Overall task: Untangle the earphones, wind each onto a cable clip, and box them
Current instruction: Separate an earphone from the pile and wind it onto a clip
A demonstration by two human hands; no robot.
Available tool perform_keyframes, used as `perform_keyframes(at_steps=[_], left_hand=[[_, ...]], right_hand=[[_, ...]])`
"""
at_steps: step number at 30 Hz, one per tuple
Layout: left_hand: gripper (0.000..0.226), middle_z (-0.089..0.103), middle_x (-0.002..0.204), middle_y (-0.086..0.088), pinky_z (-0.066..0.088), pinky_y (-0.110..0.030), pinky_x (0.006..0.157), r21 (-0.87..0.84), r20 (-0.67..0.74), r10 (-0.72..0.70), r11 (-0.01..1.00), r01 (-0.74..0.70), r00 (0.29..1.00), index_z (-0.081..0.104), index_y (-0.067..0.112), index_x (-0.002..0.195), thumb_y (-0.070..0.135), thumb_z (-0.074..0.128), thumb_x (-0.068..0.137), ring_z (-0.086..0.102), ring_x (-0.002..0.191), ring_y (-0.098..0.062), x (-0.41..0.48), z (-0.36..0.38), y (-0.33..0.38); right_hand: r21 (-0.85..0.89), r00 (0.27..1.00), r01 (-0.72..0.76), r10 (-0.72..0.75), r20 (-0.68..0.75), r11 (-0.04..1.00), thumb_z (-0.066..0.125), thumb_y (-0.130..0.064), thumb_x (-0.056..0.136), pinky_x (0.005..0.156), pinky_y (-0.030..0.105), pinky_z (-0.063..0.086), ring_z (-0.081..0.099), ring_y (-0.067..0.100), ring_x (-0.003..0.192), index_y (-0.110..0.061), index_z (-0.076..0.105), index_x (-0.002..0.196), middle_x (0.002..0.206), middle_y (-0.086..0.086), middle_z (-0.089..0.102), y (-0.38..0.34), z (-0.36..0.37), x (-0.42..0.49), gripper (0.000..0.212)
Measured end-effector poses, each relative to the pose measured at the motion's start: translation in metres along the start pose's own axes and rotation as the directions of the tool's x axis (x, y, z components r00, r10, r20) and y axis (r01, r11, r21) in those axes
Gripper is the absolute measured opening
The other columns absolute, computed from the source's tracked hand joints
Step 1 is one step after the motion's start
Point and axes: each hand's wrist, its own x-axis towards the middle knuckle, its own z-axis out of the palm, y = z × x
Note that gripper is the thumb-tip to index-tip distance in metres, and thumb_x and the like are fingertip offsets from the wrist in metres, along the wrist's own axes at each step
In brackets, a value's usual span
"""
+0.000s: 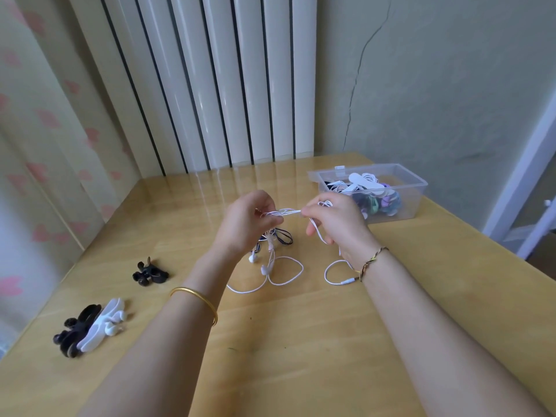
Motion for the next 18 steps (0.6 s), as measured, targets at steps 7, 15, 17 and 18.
perform_keyframes(at_steps=[7, 15, 17, 18], left_hand=[[0.02, 0.065, 0.073, -0.007, 0.051, -0.041, 0.071, -0.392, -0.012, -0.177, 0.906, 0.158, 0.984, 0.056, 0.01, 0.07, 0.008, 0.066, 0.087, 0.059, 0.068, -0.021, -0.003, -0.005, -0.009], [0.019, 0.058, 0.07, -0.005, 0.054, -0.032, 0.05, -0.323, -0.182, -0.322, 0.912, 0.253, 0.929, 0.055, 0.009, 0.074, 0.008, 0.055, 0.093, 0.059, 0.062, -0.019, 0.005, -0.001, -0.012], [0.021, 0.056, 0.07, -0.004, 0.055, -0.039, 0.059, -0.289, -0.23, -0.36, 0.912, 0.29, 0.904, 0.053, 0.012, 0.072, 0.009, 0.054, 0.093, 0.057, 0.059, -0.019, 0.009, -0.002, -0.017], [0.021, 0.056, 0.072, -0.005, 0.056, -0.041, 0.061, -0.307, -0.231, -0.391, 0.898, 0.315, 0.891, 0.052, 0.012, 0.072, 0.009, 0.053, 0.093, 0.057, 0.056, -0.017, 0.009, -0.002, -0.02]], right_hand=[[0.125, 0.993, -0.039, 0.053, -0.104, 0.991, 0.05, 0.001, 0.082, 0.035, 0.018, 0.021, 0.042, 0.028, 0.061, -0.008, 0.05, 0.069, 0.03, -0.006, 0.04, 0.001, 0.0, 0.004, 0.016], [0.02, 0.958, 0.058, -0.05, -0.282, 0.998, 0.037, -0.011, 0.094, 0.048, 0.027, 0.033, 0.042, 0.018, 0.05, -0.019, 0.04, 0.077, 0.06, -0.005, 0.066, 0.012, 0.005, 0.008, 0.019], [0.134, 0.939, 0.074, -0.024, -0.343, 0.988, 0.036, -0.01, 0.095, 0.05, 0.027, 0.038, 0.039, 0.018, 0.045, -0.019, 0.037, 0.076, 0.077, 0.001, 0.07, 0.013, 0.002, 0.009, 0.021], [0.272, 0.934, 0.071, 0.031, -0.355, 0.96, 0.035, -0.007, 0.094, 0.047, 0.026, 0.036, 0.036, 0.018, 0.04, -0.018, 0.037, 0.076, 0.078, 0.003, 0.069, 0.013, 0.0, 0.009, 0.021]])
